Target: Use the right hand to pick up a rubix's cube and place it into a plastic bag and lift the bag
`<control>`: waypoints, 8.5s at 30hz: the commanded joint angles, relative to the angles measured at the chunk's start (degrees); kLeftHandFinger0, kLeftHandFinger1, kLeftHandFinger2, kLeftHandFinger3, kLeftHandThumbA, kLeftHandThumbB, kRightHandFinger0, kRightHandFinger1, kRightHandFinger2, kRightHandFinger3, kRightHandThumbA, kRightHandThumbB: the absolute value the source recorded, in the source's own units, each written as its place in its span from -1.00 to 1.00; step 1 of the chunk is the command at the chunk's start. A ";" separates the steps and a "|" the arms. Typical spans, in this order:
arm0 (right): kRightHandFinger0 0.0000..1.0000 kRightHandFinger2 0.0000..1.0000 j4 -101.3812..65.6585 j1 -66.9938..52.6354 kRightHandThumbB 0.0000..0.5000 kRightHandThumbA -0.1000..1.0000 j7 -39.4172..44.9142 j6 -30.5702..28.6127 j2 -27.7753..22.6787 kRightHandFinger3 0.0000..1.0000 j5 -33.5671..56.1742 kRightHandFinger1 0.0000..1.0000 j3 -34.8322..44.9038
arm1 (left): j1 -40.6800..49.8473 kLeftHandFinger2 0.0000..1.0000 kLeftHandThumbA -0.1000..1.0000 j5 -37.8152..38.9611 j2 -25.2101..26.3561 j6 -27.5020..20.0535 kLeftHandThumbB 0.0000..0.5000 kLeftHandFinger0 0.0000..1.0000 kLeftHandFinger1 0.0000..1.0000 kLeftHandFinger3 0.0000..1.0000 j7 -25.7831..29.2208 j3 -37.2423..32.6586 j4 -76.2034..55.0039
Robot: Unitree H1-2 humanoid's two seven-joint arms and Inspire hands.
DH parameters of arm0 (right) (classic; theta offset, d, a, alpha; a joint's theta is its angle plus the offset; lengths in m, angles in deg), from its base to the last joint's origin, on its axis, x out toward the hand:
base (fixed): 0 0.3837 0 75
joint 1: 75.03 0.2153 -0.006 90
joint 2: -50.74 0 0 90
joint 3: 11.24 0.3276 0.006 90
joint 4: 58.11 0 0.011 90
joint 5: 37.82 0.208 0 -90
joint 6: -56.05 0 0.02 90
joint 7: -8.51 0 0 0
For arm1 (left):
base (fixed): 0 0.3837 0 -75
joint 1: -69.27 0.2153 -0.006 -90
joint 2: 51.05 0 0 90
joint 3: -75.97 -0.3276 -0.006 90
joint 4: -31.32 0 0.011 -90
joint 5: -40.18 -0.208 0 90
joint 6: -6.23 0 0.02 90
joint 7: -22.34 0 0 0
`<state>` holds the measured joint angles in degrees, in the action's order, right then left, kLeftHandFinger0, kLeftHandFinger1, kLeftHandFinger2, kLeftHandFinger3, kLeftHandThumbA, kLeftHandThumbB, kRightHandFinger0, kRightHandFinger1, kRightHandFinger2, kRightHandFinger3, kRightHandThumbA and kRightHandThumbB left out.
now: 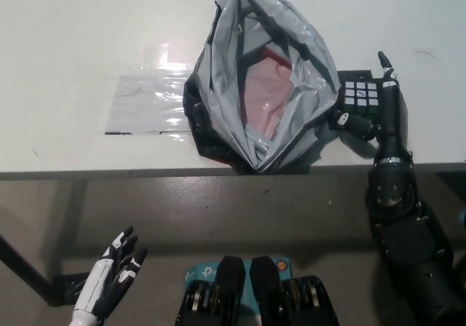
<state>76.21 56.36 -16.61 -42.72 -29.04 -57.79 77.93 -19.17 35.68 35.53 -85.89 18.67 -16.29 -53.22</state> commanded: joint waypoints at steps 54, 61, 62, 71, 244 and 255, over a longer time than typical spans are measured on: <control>-1.00 0.04 18.22 12.01 -0.08 -0.97 -18.26 -10.51 1.86 0.07 6.81 -0.64 6.35 | -1.06 1.00 0.72 -0.07 0.13 -1.44 -0.38 1.00 1.00 1.00 -0.29 0.28 -1.83; -1.00 0.17 19.83 12.24 -0.28 -1.00 -17.73 -10.04 1.72 0.25 7.46 -0.63 6.33 | -1.02 1.00 0.73 -0.23 -0.08 -0.88 -0.39 1.00 1.00 1.00 -0.08 0.29 -2.18; -1.00 0.18 19.96 12.25 -0.27 -1.00 -17.83 -10.10 1.70 0.26 7.49 -0.64 6.32 | -1.06 1.00 0.73 -0.32 -0.07 -0.91 -0.39 1.00 1.00 1.00 -0.05 0.26 -2.18; -1.00 0.26 20.01 12.17 -0.26 -1.00 -16.52 -11.63 2.12 0.35 11.63 -0.62 9.19 | -1.51 1.00 0.74 -0.37 0.01 -1.46 -0.49 1.00 1.00 1.00 -0.07 0.26 -1.82; 1.00 1.00 -4.82 1.05 1.00 0.80 17.62 -1.16 -4.42 1.00 10.80 1.00 0.56 | -4.86 1.00 0.84 0.14 0.01 -2.33 -0.30 0.78 1.00 1.00 0.07 1.08 -1.01; 1.00 1.00 -2.47 2.20 1.00 0.81 17.87 -0.86 -4.69 1.00 9.67 1.00 -0.23 | -5.37 1.00 0.84 0.38 -0.12 -1.33 -0.34 0.79 1.00 1.00 0.04 1.24 -1.52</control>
<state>74.07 54.50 0.48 -43.06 -33.70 -49.09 77.67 -23.45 35.73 35.14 -86.09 18.69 -15.81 -52.91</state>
